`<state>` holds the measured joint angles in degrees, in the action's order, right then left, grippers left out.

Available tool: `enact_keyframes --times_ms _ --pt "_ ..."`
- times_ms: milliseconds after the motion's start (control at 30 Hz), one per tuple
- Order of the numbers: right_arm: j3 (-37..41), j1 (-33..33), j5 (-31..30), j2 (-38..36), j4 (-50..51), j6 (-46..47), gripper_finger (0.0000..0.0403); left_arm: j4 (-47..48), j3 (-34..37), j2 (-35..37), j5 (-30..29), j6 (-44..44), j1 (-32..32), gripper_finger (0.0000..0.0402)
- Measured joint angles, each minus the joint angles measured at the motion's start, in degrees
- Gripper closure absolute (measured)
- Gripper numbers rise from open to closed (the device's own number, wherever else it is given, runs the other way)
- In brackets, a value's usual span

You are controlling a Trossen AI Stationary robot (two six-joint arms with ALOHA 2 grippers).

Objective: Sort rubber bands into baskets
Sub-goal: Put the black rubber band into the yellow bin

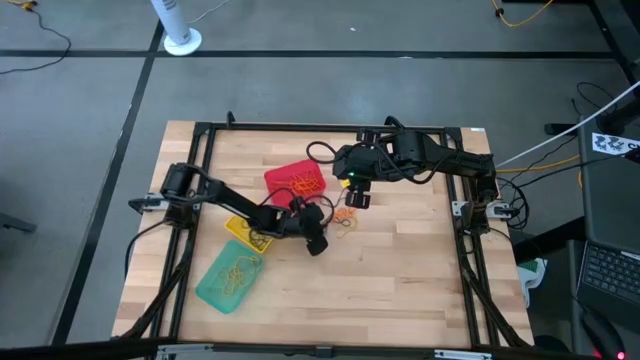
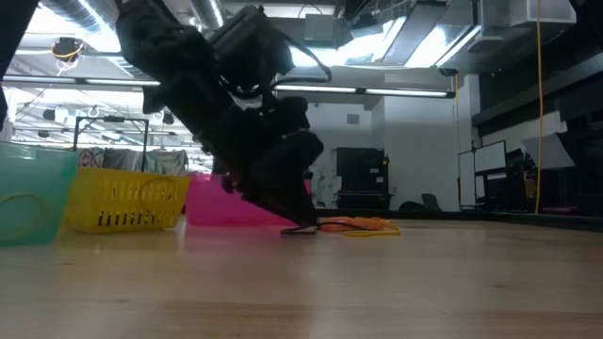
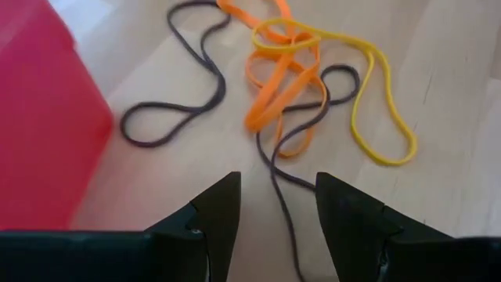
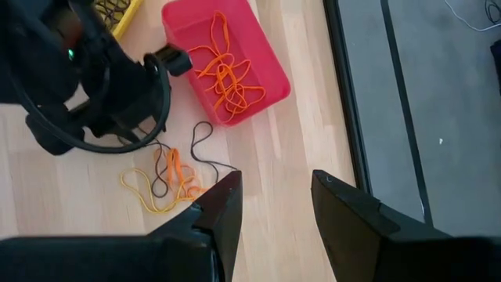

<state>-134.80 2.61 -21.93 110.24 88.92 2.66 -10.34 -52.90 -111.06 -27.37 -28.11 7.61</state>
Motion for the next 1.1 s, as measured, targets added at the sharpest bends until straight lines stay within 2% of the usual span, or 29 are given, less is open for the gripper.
enact_keyframes --times_ms 233,433,567,767,900,1100 --pt "0.00 0.00 0.00 0.00 -1.06 -0.15 0.0247 -4.56 -0.04 -3.06 1.62 1.40 -0.17 0.0238" --pt "0.00 0.00 0.04 0.00 -1.22 -0.15 0.0247 -4.47 -0.20 -3.55 2.45 1.50 -1.11 0.0241" --pt "0.00 0.00 0.04 0.00 -1.20 -0.17 0.0247 -4.23 -0.20 -3.57 3.08 1.50 -1.39 0.0282" --pt "0.00 0.00 0.06 0.00 -1.17 -0.20 0.0247 -3.78 -0.14 -2.69 5.79 0.83 -1.24 0.0385" --pt "0.00 0.00 0.08 0.00 -0.76 -0.20 0.0247 -1.90 0.24 0.56 8.53 -1.19 -1.05 0.0389" --pt "0.00 0.00 0.09 0.00 -0.72 -0.22 0.0247 1.95 0.06 10.73 10.00 -1.27 -1.13 0.0396"
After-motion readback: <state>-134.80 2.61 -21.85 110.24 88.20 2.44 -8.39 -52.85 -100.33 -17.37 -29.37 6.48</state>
